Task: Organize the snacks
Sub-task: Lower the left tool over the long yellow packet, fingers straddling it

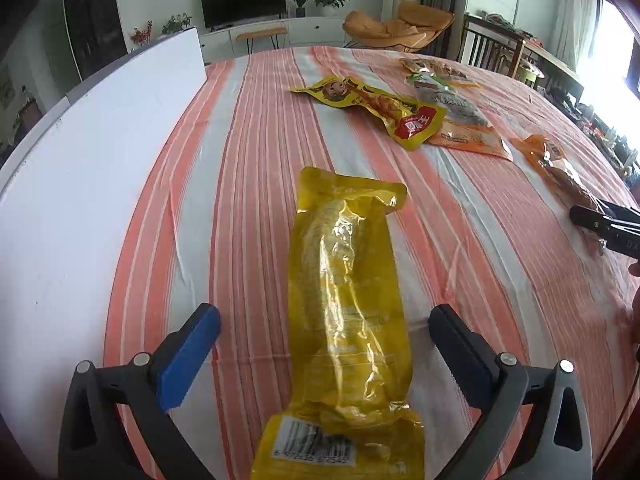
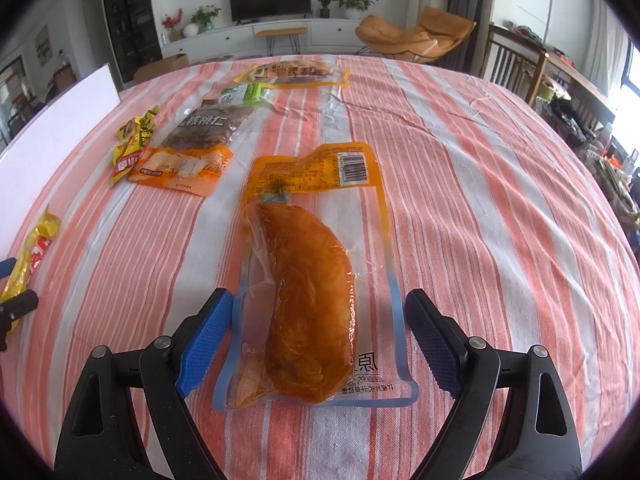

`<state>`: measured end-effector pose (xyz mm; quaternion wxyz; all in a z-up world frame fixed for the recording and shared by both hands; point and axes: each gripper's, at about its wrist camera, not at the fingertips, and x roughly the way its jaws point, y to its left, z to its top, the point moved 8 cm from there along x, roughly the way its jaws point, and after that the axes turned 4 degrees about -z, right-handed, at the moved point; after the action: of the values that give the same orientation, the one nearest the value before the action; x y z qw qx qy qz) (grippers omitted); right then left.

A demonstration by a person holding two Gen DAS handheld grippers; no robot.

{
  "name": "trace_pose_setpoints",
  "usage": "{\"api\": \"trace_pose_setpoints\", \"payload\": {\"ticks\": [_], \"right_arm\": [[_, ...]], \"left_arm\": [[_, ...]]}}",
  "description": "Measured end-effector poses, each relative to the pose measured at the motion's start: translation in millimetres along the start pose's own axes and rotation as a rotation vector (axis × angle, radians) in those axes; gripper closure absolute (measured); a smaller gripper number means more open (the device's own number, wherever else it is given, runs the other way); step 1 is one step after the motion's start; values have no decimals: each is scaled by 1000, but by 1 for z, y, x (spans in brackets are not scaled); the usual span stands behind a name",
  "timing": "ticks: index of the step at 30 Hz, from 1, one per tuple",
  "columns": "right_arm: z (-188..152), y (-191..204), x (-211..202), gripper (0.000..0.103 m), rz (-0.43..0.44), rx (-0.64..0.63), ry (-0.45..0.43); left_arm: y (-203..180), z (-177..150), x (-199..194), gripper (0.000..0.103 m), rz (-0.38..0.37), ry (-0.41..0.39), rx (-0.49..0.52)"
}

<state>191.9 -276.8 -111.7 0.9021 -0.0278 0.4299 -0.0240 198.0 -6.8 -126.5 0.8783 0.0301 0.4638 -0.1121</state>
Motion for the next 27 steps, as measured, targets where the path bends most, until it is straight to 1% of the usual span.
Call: {"api": "trace_pose_setpoints", "payload": {"ticks": [27], "right_arm": [[0, 0, 0, 13, 1, 0, 0]], "left_arm": [[0, -2, 0, 0, 8, -11, -9]]}}
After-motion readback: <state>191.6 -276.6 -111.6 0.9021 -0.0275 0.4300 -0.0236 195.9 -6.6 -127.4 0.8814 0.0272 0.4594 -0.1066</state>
